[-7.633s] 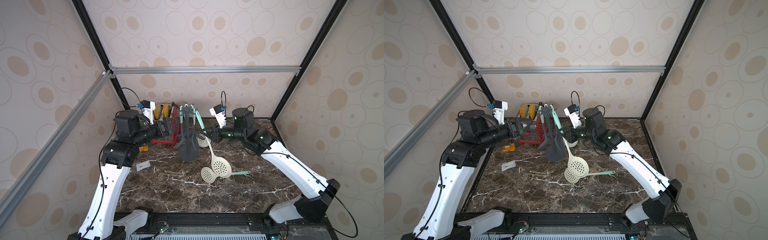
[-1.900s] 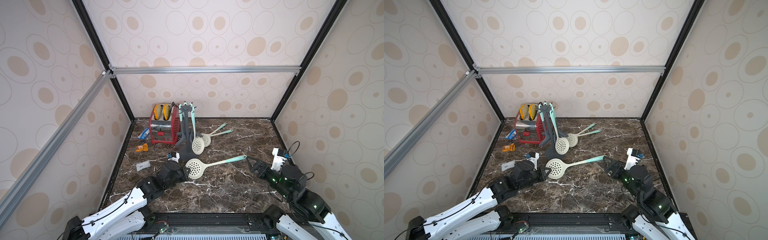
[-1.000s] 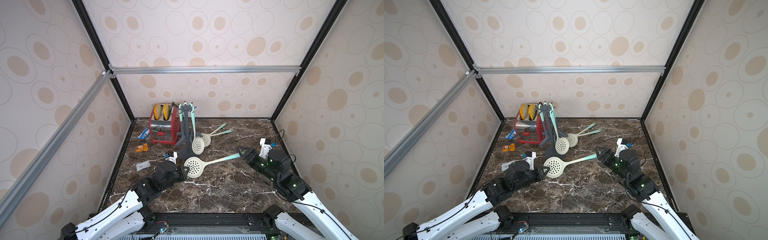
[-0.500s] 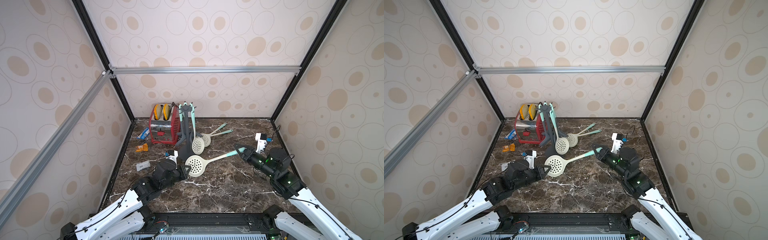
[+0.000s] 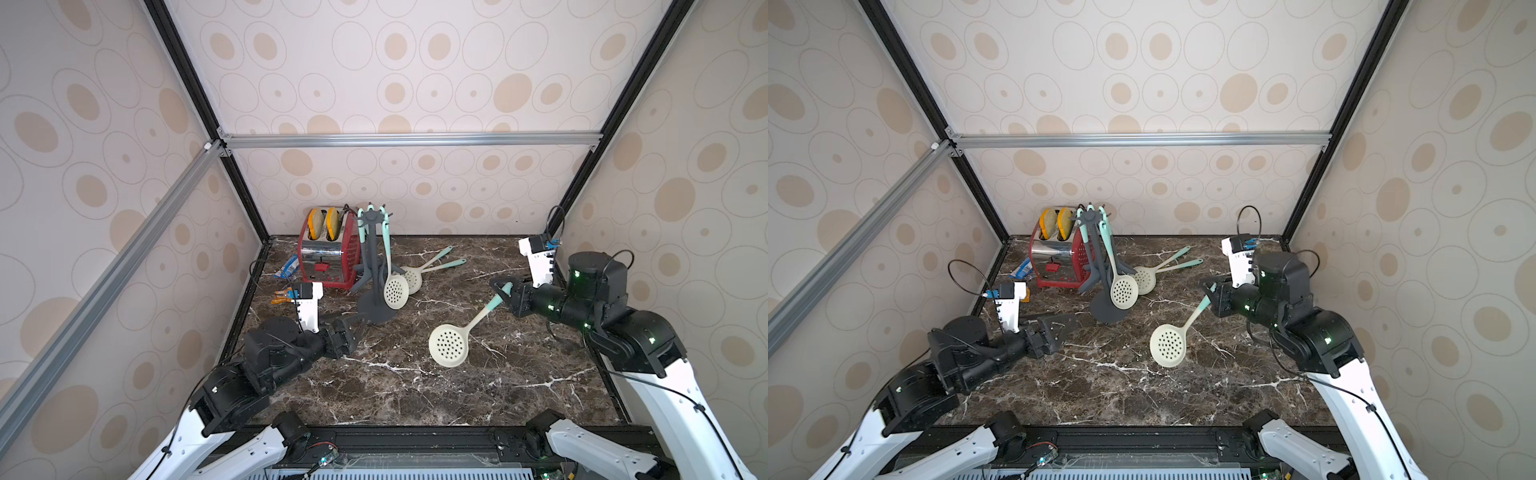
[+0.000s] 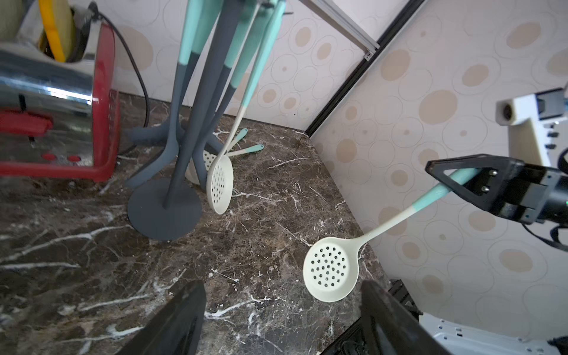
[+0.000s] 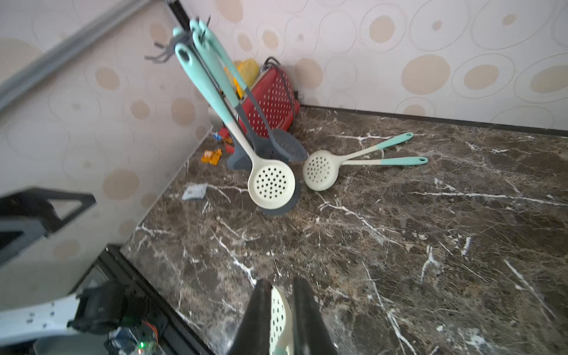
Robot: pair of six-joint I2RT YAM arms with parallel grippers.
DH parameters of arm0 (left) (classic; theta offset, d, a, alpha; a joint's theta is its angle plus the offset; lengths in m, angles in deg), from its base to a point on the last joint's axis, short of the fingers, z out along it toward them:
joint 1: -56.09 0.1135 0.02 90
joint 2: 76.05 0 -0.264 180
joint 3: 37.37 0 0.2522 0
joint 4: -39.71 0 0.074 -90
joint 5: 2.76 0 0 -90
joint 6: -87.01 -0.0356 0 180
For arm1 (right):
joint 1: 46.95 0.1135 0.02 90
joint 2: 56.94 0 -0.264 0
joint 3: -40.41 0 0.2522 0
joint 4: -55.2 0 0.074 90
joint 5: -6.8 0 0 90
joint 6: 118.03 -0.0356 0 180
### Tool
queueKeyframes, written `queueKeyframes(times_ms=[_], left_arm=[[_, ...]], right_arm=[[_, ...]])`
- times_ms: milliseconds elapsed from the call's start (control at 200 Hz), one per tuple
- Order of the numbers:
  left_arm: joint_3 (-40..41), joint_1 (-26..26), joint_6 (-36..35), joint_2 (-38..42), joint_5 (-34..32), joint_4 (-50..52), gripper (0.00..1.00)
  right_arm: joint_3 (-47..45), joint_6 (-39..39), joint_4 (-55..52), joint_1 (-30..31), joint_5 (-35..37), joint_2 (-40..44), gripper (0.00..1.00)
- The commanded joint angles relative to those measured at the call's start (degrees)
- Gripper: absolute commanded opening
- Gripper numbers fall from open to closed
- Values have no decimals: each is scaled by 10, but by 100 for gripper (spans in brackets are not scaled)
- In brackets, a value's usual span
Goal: Hang the skimmer on the kitchen utensil rack
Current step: Pick up the skimmer from the center of the board.
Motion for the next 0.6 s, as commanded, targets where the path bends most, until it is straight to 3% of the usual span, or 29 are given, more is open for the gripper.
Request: queueKeyframes(times_ms=[0, 125, 280, 386, 591], left_arm=[[-8, 4, -128, -1, 88, 59, 76], [2, 4, -138, -6, 233, -58, 75], [-6, 4, -136, -49, 326, -155, 74], [-25, 4, -141, -87, 363, -170, 76], [-33, 4, -161, -122, 392, -171, 76]], right_arm=[[29, 139, -114, -2, -107, -18, 0], [53, 136, -76, -2, -264, -39, 0], [4, -11, 171, 3, -435, -52, 0], [12, -49, 266, 26, -466, -77, 0], [95, -40, 258, 92, -488, -151, 0]])
